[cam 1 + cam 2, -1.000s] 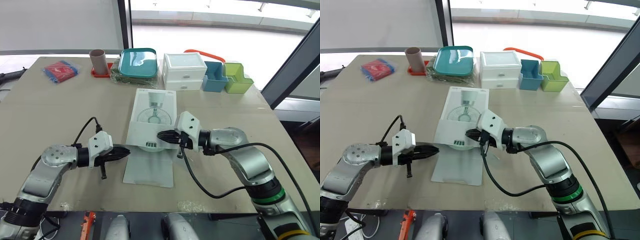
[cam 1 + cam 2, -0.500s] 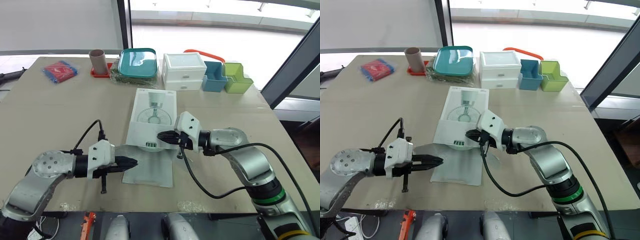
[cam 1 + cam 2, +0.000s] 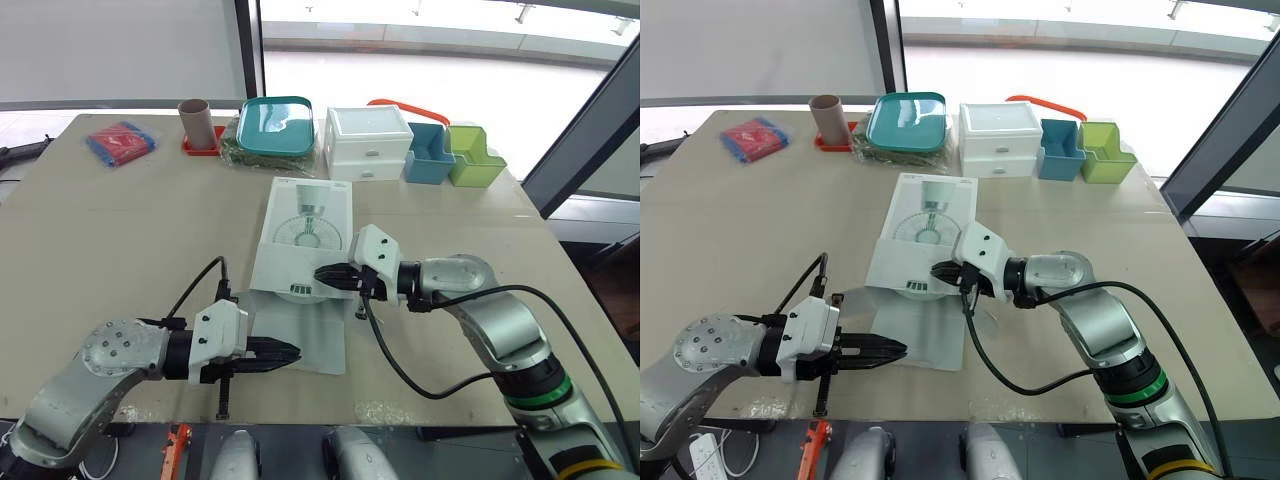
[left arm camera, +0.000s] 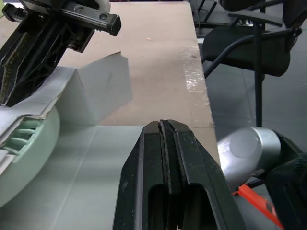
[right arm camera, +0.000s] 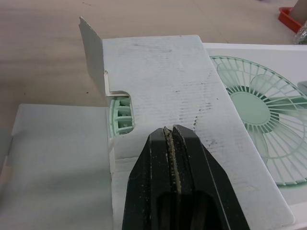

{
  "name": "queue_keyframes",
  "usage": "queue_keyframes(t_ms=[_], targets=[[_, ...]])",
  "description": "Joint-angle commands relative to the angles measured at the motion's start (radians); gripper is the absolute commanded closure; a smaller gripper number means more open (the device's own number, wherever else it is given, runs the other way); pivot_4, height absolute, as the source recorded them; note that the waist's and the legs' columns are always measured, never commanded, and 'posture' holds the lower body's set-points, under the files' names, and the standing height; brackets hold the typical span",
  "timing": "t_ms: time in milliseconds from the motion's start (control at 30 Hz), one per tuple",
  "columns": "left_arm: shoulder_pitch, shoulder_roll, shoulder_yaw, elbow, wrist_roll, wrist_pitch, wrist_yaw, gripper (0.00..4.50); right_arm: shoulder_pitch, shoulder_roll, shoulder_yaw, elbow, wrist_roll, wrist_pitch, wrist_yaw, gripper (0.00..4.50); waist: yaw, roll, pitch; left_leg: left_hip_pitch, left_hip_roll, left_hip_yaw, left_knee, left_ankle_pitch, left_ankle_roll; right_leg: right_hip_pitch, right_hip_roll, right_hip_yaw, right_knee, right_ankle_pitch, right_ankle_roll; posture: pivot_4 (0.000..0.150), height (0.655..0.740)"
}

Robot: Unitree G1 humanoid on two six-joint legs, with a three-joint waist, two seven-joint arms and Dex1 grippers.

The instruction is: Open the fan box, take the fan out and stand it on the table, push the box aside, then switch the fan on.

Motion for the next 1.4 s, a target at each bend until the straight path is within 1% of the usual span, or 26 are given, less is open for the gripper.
queue_keyframes(t_ms=[33, 200, 267, 400, 500, 633, 700, 767, 867, 967, 1200, 1300, 1367, 1400], targets=[[0.031, -0.033, 0.036, 0.027, -0.033, 0.022, 0.056, 4.31, 0.001, -0.015, 0.010, -0.007, -0.001, 0.001, 0.020, 4.44, 0.000, 0.000, 0.000, 0.000, 0.000, 0.000, 0.000, 0.000, 0.000, 0.000, 0.000, 0.000, 0.000, 0.000, 0.000, 0.150, 0.7400], [0.071, -0.114, 0.010, 0.056, -0.019, 0.026, 0.140, 4.31, -0.004, -0.012, 0.014, 0.004, -0.005, -0.003, 0.023, 4.44, 0.000, 0.000, 0.000, 0.000, 0.000, 0.000, 0.000, 0.000, 0.000, 0.000, 0.000, 0.000, 0.000, 0.000, 0.000, 0.150, 0.7400], [0.070, -0.143, 0.007, 0.057, -0.044, 0.047, 0.159, 4.31, -0.006, -0.010, 0.017, 0.007, -0.006, -0.005, 0.024, 4.44, 0.001, 0.000, 0.000, 0.000, 0.000, 0.000, 0.000, 0.000, 0.000, 0.000, 0.000, 0.000, 0.000, 0.000, 0.000, 0.150, 0.7400], [0.082, -0.139, -0.016, 0.029, -0.058, 0.068, 0.154, 4.31, -0.012, -0.011, 0.017, 0.015, -0.008, -0.008, 0.026, 4.44, 0.001, 0.000, 0.000, 0.000, 0.000, 0.000, 0.000, 0.000, 0.000, 0.000, 0.000, 0.000, 0.000, 0.000, 0.000, 0.150, 0.7400], [0.086, -0.135, 0.006, 0.034, -0.049, 0.064, 0.165, 4.31, -0.013, -0.013, 0.014, 0.018, -0.010, -0.011, 0.026, 4.44, 0.000, 0.000, 0.000, 0.000, 0.000, 0.000, 0.000, 0.000, 0.000, 0.000, 0.000, 0.000, 0.000, 0.000, 0.000, 0.150, 0.7400], [0.090, -0.132, 0.054, 0.026, -0.114, 0.108, 0.183, 4.31, -0.012, -0.009, 0.014, 0.020, -0.009, -0.013, 0.025, 4.44, 0.000, 0.000, 0.000, 0.000, 0.000, 0.000, 0.000, 0.000, 0.000, 0.000, 0.000, 0.000, 0.000, 0.000, 0.000, 0.150, 0.7400], [0.116, -0.107, 0.051, -0.008, -0.152, 0.139, 0.162, 4.31, -0.011, -0.004, 0.016, 0.022, -0.009, -0.013, 0.022, 4.44, 0.000, 0.000, 0.000, 0.000, 0.000, 0.000, 0.000, 0.000, 0.000, 0.000, 0.000, 0.000, 0.000, 0.000, 0.000, 0.150, 0.7400], [0.126, -0.096, 0.049, -0.021, -0.165, 0.150, 0.153, 4.31, -0.010, -0.002, 0.017, 0.023, -0.008, -0.014, 0.021, 4.44, 0.000, 0.000, 0.000, 0.000, 0.000, 0.000, 0.000, 0.000, 0.000, 0.000, 0.000, 0.000, 0.000, 0.000, 0.000, 0.150, 0.7400], [0.126, -0.110, 0.049, -0.036, -0.180, 0.176, 0.197, 4.31, -0.014, 0.005, 0.024, 0.027, -0.004, -0.018, 0.029, 4.44, 0.000, 0.000, 0.000, 0.000, 0.000, 0.000, 0.000, 0.000, 0.000, 0.000, 0.000, 0.000, 0.000, 0.000, 0.000, 0.150, 0.7400], [0.170, -0.134, 0.097, -0.040, -0.280, 0.224, 0.246, 4.31, -0.037, 0.027, 0.046, 0.059, -0.016, -0.042, 0.037, 4.44, 0.000, 0.000, 0.000, 0.000, 0.000, 0.000, 0.000, 0.000, 0.000, 0.000, 0.000, 0.000, 0.000, 0.000, 0.000, 0.150, 0.7400], [0.294, -0.264, 0.118, -0.046, -0.463, 0.274, 0.403, 4.31, -0.085, 0.044, 0.070, 0.133, -0.022, -0.094, 0.085, 4.44, -0.006, 0.000, 0.000, 0.002, 0.001, 0.001, 0.000, 0.000, 0.000, 0.001, 0.000, 0.000, 0.000, 0.000, -0.001, 0.150, 0.7400], [0.332, -0.302, 0.136, -0.021, -0.486, 0.272, 0.447, 4.31, -0.092, 0.050, 0.083, 0.159, -0.037, -0.117, 0.098, 4.44, -0.007, 0.000, 0.000, 0.002, 0.001, 0.000, 0.000, 0.000, 0.000, 0.001, 0.000, 0.000, 0.000, 0.001, -0.001, 0.150, 0.7400], [0.345, -0.327, 0.159, -0.011, -0.536, 0.268, 0.481, 4.31, -0.098, 0.057, 0.087, 0.167, -0.038, -0.116, 0.100, 4.44, -0.010, 0.000, 0.000, 0.003, 0.001, 0.001, 0.000, 0.000, 0.000, 0.002, 0.000, 0.001, 0.000, 0.001, -0.002, 0.150, 0.7400], [0.353, -0.342, 0.172, -0.006, -0.559, 0.263, 0.502, 4.03, -0.099, 0.058, 0.088, 0.174, -0.037, -0.125, 0.110, 4.48, -0.010, 0.000, 0.000, 0.003, 0.001, 0.001, 0.000, 0.000, 0.000, 0.002, 0.000, 0.001, 0.000, 0.001, -0.001, 0.150, 0.7400]])
